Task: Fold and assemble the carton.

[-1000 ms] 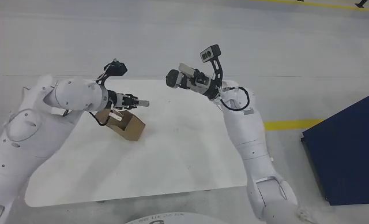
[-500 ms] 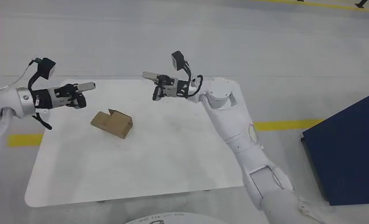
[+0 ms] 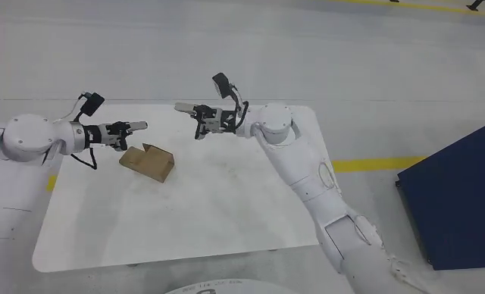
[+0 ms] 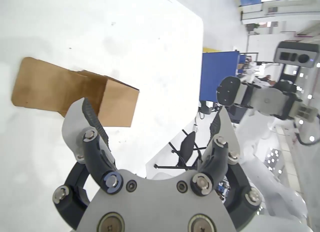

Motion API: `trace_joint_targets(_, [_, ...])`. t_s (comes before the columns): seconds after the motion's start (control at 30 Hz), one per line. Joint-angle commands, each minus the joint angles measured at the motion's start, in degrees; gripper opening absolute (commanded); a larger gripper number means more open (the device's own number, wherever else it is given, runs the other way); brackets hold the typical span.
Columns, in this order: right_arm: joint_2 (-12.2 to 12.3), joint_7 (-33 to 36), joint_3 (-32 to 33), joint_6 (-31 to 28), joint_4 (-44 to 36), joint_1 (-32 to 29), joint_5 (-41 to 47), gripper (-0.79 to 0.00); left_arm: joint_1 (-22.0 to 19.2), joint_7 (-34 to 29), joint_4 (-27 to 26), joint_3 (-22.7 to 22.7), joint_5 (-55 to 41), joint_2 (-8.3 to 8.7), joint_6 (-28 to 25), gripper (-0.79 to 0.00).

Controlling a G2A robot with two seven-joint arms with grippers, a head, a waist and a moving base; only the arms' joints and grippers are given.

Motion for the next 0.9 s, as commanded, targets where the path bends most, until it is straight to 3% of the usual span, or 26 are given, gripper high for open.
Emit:
trace_joint_targets(0.0, [-0.1,0.3,-1.4,0.4,0.2,-0.3,-1.0,0.0,-1.4,1.6,1.8,2.1,2.1,-0.38,-1.4,0.0])
trace_joint_targets(0.17, [0.1,0.0,-0.6,-0.8,4.7,0.2,-0.8,0.0,-3.4,2.7,5.8,4.7,2.4,-1.11,-7.1,0.0])
trace_joint_targets(0.57, [1.4,3.3,4.9,-12.6,8.6,-6.0,6.4,0.0,-6.1,0.5,10.7,10.0,1.9,-2.61,-13.9,0.0])
trace_joint_targets(0.7, [1.5,4.0,5.5,-13.8,9.7,-6.3,8.2,0.0,-6.0,-0.1,11.4,8.7,-1.9,-2.48,-18.3,0.0])
trace_joint_targets(0.87, [1.5,4.1,5.3,-14.0,10.1,-6.2,8.6,0.0,-6.0,-0.1,11.4,8.7,-1.9,-2.48,-18.3,0.0])
